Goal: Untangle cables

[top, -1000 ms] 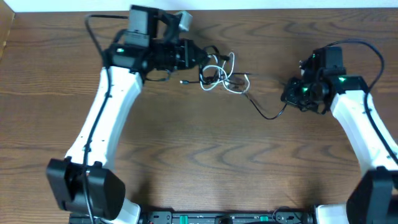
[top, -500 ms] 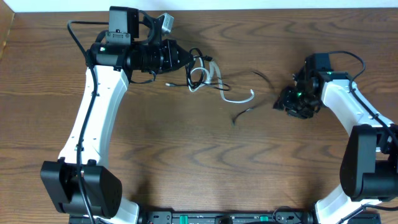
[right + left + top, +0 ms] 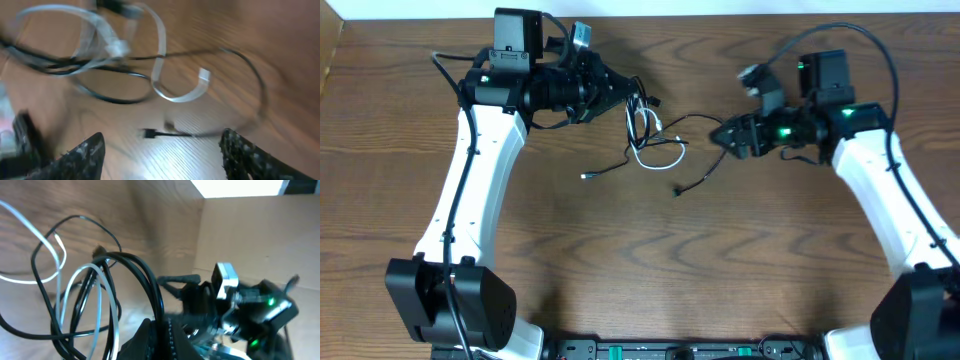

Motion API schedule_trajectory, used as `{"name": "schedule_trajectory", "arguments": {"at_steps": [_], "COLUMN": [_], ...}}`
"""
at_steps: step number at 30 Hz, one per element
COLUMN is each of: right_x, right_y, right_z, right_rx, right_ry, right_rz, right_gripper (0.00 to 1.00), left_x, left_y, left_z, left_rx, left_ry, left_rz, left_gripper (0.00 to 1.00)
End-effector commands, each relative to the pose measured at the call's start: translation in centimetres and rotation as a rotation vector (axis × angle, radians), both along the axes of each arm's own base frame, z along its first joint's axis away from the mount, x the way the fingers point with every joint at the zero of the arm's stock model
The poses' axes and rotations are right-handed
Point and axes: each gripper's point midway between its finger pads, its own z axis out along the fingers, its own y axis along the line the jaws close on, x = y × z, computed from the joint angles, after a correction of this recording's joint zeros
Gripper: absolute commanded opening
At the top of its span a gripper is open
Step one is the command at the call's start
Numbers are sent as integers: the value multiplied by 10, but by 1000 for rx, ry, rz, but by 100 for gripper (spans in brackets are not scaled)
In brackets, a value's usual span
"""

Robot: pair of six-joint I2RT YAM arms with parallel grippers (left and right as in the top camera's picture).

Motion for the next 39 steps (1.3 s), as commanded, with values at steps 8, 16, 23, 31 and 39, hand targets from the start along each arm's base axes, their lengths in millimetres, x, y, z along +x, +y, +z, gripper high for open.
{"name": "schedule_trajectory", "arguments": {"at_steps": [8,16,23,31,39], "right_x": [-41,-32,-21,-15,10], "right_y": [70,75,82,79,17], "right_z": [5,-17,-12,-28,0], "right_rx": [-31,-131,-101,-143,-87], "right_ry": [-226,-189,-207,-104,45], "right_rz": [395,327,289,160,-232], "right_gripper": [62,47,27,1,1], "left_x": [-11,-15,-22,-19,-17], "left_y": [-10,-22,-35,-29,-4], "left_z": [15,12,12,-1,-35], "left_rx": [-115,-97,-95,-7,221], "left_ry": [131,143,145,101,59], "left_rz": [10,-2,-35,-20,22], "left_gripper": [8,7,7,8,7]}}
